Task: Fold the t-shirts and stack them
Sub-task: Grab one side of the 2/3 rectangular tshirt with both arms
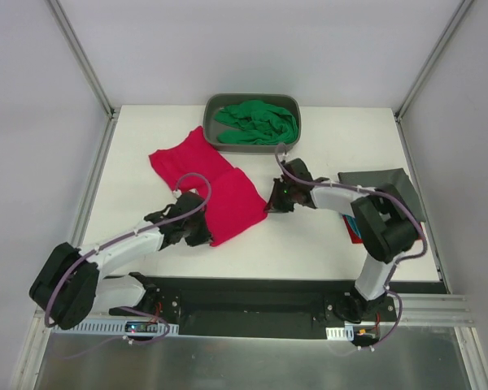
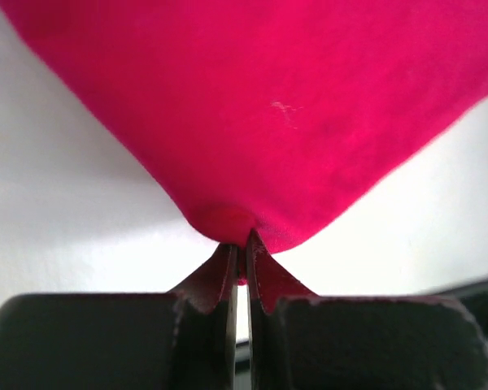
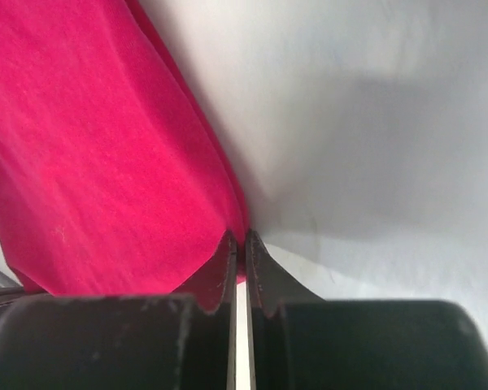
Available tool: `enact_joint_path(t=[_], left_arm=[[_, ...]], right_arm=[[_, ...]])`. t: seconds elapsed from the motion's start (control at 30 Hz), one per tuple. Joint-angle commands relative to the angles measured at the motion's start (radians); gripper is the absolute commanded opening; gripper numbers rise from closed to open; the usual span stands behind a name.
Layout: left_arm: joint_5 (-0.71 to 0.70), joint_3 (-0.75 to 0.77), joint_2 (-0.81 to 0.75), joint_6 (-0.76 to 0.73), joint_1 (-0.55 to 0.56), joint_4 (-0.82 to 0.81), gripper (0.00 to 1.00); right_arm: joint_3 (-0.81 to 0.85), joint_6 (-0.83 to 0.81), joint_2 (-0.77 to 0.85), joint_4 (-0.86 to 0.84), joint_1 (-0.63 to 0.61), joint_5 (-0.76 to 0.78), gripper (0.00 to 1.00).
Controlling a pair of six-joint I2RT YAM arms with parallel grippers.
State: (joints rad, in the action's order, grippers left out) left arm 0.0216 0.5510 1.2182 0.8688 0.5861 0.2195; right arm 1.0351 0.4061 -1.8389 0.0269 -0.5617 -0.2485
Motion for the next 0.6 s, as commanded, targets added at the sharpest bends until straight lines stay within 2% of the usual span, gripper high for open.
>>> enact_joint_path(t=[0.0,0.1,0.27,0.43,0.57], left_arm=[[0.096,-0.019,-0.112,0.013,0.127,0.027,0.0],[0.155,0.01,-0.138,0.062,0.217,0.021,0.0],[0.129,0.04,-0.193,0.098,0.363,0.023,0.0],[0.176,0.05,-0.27,0.099,0.415,0.021,0.0],[0.233,0.098,-0.305,0.075,0.442,0.009,0.0]], right_arm=[[-0.159,-0.035,0.216,0.142,0.003,0.008,0.01],[-0.254,-0.039,0.346,0.226,0.005,0.017,0.01],[-0.366,-0.015,0.619,0.402,0.003,0.101,0.01],[-0.339,-0.035,0.904,0.622,0.003,0.153,0.01],[-0.285,-0.047,1.033,0.738,0.003,0.176,0.01]])
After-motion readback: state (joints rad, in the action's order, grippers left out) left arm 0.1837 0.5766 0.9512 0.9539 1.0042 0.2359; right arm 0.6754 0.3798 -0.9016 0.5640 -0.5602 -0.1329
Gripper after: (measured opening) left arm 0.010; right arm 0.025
